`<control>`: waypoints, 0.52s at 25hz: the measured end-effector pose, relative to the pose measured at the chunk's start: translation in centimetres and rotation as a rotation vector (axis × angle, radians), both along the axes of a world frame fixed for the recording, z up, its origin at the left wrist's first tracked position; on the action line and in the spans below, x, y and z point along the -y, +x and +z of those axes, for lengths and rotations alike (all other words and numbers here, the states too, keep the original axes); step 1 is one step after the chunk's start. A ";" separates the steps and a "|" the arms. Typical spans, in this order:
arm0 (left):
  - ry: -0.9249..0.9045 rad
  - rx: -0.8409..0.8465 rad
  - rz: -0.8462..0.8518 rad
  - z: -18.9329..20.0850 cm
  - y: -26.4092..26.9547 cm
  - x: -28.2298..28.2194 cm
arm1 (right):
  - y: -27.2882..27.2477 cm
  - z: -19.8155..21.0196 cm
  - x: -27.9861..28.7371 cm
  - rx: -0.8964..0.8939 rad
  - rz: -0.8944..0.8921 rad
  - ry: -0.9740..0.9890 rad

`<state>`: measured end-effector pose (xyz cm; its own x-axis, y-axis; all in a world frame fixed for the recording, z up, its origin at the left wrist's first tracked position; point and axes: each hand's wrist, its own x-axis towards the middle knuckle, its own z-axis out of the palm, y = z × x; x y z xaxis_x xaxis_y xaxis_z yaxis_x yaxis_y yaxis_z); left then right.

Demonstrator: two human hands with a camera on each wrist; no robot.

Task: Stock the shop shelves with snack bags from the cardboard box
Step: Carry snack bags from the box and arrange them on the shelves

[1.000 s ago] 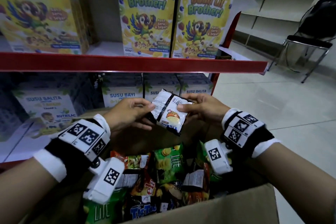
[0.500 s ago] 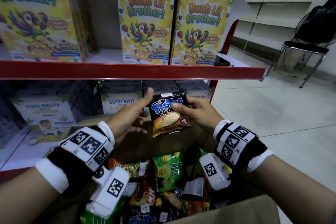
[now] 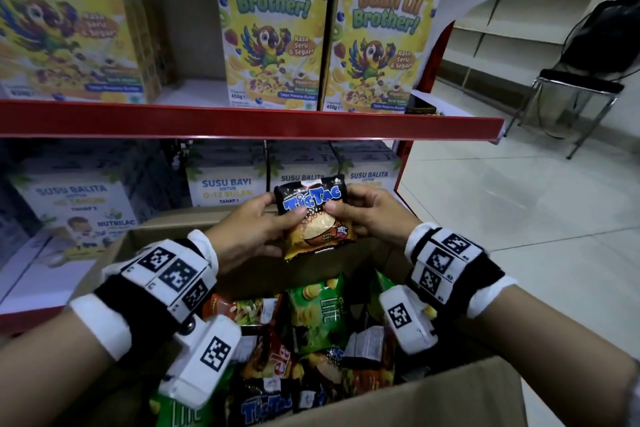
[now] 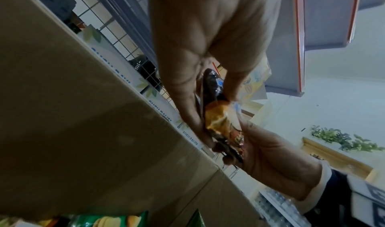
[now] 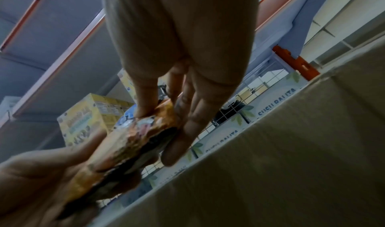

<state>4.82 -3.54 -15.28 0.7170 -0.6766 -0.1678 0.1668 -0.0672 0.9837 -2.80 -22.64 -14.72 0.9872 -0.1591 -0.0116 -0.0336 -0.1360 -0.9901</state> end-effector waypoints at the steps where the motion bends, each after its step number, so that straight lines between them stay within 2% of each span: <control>1: 0.036 0.025 0.018 -0.4 0.2 0.1 | -0.1 -0.4 0.4 -0.077 0.023 -0.081; 3: 0.106 0.096 0.126 -0.9 1.0 0.1 | -0.5 -1.5 1.6 -0.251 0.097 -0.310; 5: 0.108 0.098 0.221 -1.0 1.9 -0.2 | -1.2 -2.9 3.0 -0.444 0.212 -0.626; 7: 0.061 0.069 0.274 -1.0 2.5 -0.5 | -1.7 -3.9 4.3 -0.650 0.413 -0.911; 9: 0.051 0.072 0.300 -1.0 3.0 -0.7 | -1.9 -4.6 4.7 -0.827 0.613 -1.074; 11: 0.053 0.092 0.305 -1.2 3.2 -0.8 | -2.0 -6.0 4.8 -0.878 0.772 -1.270; 13: 0.061 0.096 0.297 -1.4 3.3 -0.8 | -2.4 -7.9 4.6 -0.805 0.753 -1.439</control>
<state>8.11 -2.76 -16.68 0.8961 -0.4263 -0.1238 0.0947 -0.0889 0.9915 -5.21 -27.26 -22.64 0.6682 -0.0453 -0.7426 0.0741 -0.9891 0.1270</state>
